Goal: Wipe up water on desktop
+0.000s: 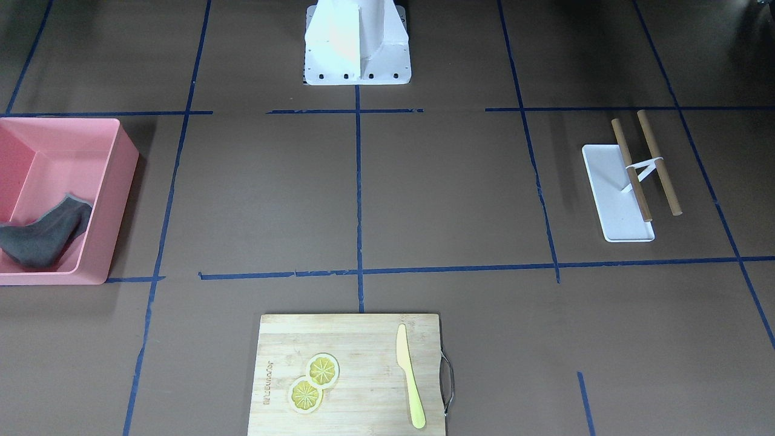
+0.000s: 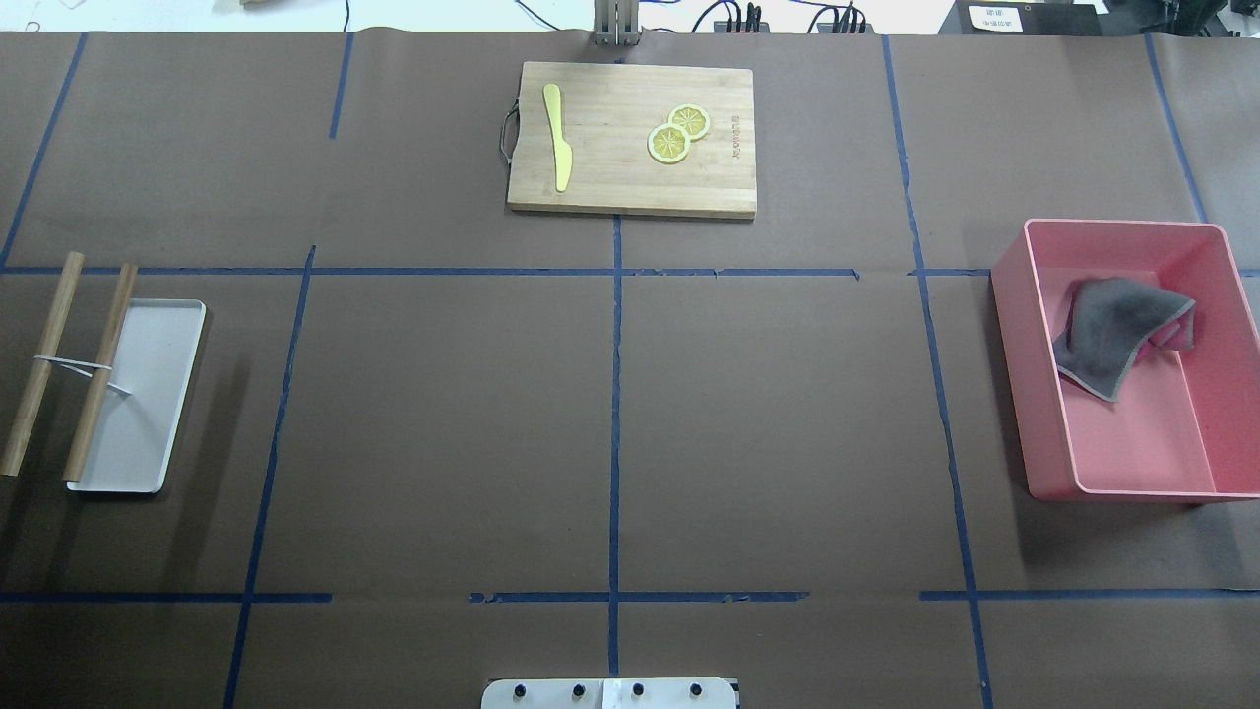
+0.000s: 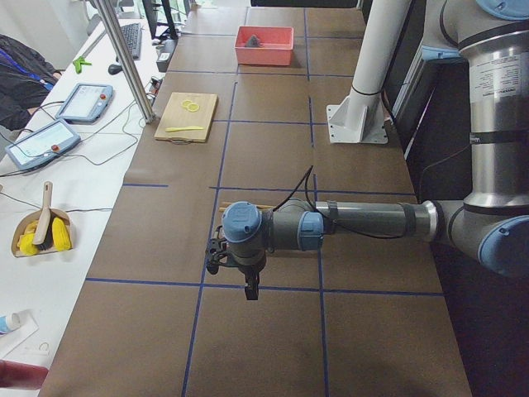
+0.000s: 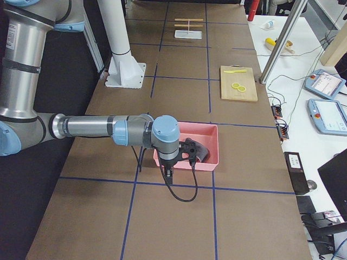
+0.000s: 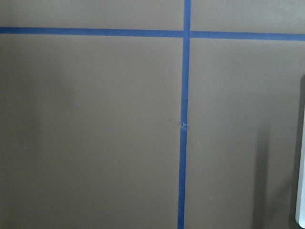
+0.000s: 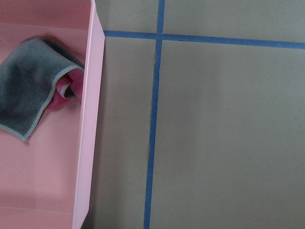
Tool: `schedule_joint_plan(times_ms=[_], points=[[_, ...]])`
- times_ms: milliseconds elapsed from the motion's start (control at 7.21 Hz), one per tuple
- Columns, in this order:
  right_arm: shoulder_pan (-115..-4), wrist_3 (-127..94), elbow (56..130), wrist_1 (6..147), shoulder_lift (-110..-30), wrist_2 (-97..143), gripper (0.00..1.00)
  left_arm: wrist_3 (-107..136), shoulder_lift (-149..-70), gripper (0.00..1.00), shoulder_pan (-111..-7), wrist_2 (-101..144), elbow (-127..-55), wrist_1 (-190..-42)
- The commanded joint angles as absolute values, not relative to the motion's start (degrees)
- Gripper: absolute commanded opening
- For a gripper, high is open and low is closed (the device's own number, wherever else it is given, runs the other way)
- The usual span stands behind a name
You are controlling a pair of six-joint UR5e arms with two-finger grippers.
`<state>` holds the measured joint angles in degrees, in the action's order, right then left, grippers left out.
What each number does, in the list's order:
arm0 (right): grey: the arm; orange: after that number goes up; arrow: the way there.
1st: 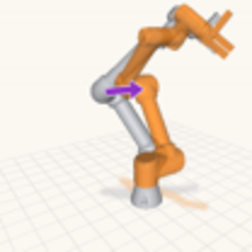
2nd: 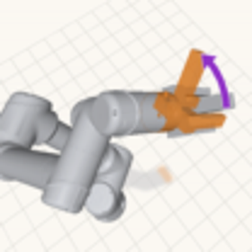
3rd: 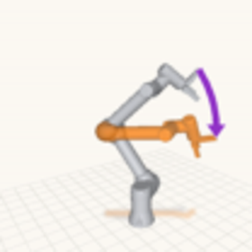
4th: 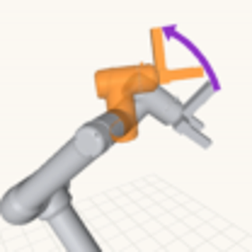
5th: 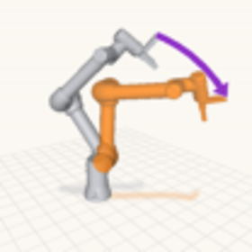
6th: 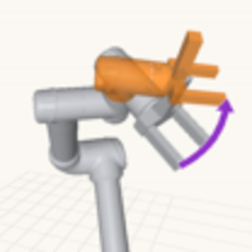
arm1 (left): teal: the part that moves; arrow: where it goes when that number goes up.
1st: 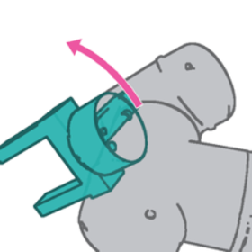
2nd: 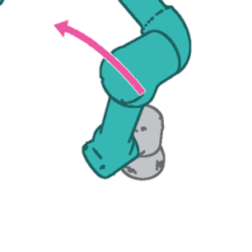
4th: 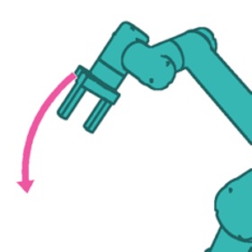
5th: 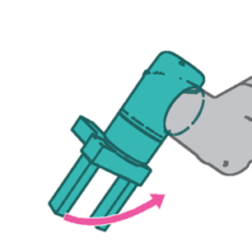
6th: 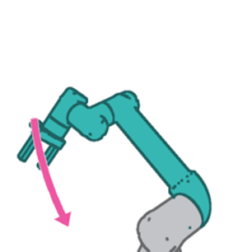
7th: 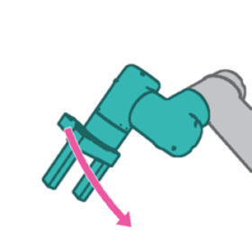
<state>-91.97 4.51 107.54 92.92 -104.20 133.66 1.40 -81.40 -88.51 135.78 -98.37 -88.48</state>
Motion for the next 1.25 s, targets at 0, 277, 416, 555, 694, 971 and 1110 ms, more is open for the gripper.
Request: schedule_joint_plan(times_ms=[0, 277, 416, 555, 694, 971, 1110], points=[[-91.8, 4.2, 105.7, 92.9, -102.9, 133.8, 1.0, 1.3, -81.6, 1.0, -88.5, 135.9, -98.5, -88.4], [-91.8, 4.1, 105.7, 92.9, -102.9, 134.0, 1.0, 1.1, -81.5, 1.0, -88.4, 136.1, -99.3, -88.2], [-91.7, 4.2, 105.7, 92.8, -102.9, 134.0, 1.0, 1.1, -81.5, 1.0, -88.4, 136.1, -98.6, -88.4], [-91.7, 4.2, 105.7, 92.7, -102.9, 134.0, 1.0, 1.1, -81.5, 1.0, -88.4, 135.9, -98.4, -88.4], [-91.7, 4.2, 105.7, 92.7, -102.9, 134.0, 1.0, 1.1, -81.5, 1.0, -88.4, 135.8, -98.5, -88.6], [-91.7, 4.1, 105.7, 92.7, -102.9, 134.2, 1.0, 1.1, -81.5, 1.0, -88.4, 135.8, -98.6, -88.6], [-91.7, 4.1, 105.7, 92.7, -103.0, 134.2, 1.0, 1.1, -81.5, 1.0, -88.4, 135.8, -98.6, -88.6]])
